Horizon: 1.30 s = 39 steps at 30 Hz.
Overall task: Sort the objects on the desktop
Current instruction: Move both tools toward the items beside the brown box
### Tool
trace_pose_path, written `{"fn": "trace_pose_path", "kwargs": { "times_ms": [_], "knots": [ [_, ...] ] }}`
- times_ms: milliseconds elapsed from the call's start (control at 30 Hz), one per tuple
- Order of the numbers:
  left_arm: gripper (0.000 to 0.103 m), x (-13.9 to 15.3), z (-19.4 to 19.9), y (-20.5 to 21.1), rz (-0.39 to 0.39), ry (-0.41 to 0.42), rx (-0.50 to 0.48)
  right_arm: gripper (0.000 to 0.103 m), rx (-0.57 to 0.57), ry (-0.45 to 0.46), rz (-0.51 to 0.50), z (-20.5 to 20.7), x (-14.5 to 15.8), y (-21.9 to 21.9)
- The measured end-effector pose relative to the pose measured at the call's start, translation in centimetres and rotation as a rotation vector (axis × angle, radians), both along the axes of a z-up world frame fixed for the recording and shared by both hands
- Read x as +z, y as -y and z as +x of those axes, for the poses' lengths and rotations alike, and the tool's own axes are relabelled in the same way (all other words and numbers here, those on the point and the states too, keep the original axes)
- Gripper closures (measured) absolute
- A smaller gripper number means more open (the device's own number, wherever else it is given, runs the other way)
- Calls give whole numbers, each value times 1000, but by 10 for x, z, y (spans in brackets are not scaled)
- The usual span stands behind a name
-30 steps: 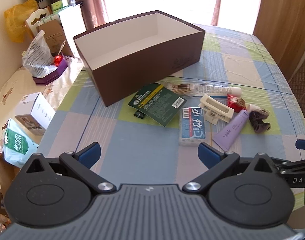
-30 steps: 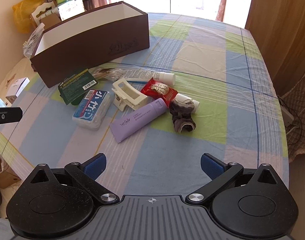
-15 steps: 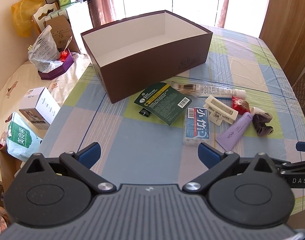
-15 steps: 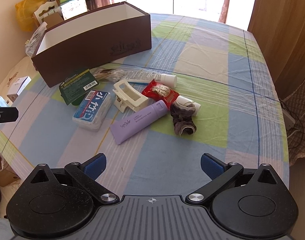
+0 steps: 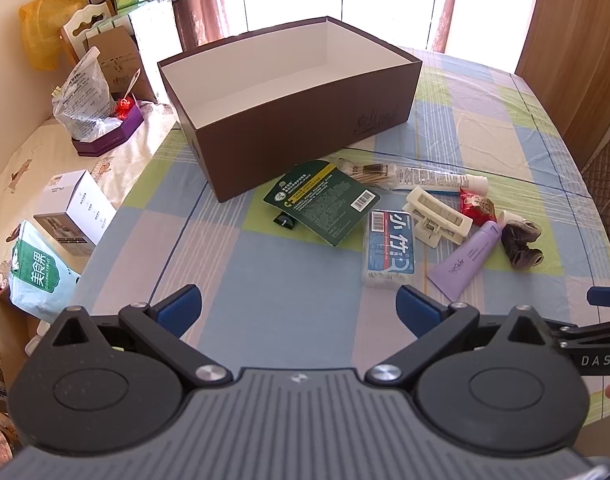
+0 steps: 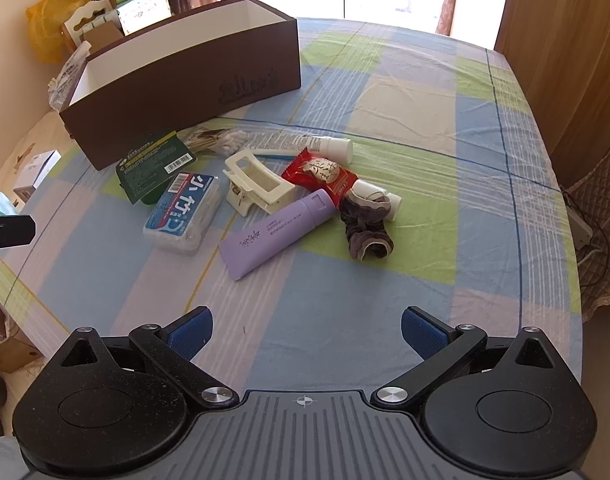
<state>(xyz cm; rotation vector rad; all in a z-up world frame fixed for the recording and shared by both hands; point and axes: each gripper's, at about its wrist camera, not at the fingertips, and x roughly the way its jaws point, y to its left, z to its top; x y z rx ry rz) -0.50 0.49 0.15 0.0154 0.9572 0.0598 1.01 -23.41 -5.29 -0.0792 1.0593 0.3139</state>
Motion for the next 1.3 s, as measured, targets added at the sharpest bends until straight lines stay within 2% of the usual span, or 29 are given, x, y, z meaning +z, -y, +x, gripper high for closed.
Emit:
{"fn": "trace_pose_path", "kwargs": {
  "times_ms": [267, 400, 1100, 1300],
  "knots": [
    [1, 0, 2, 2, 2, -3, 0, 0, -18, 17, -2, 8, -2, 4],
    [1, 0, 3, 4, 2, -5, -1, 0, -31, 32, 17, -1, 1, 3],
    [1, -4, 8, 12, 3, -19, -1, 0, -1, -25, 31, 2, -4, 8],
    [1, -7, 11, 13, 4, -27, -2, 0, 6, 23, 19, 3, 0, 10]
  ]
}}
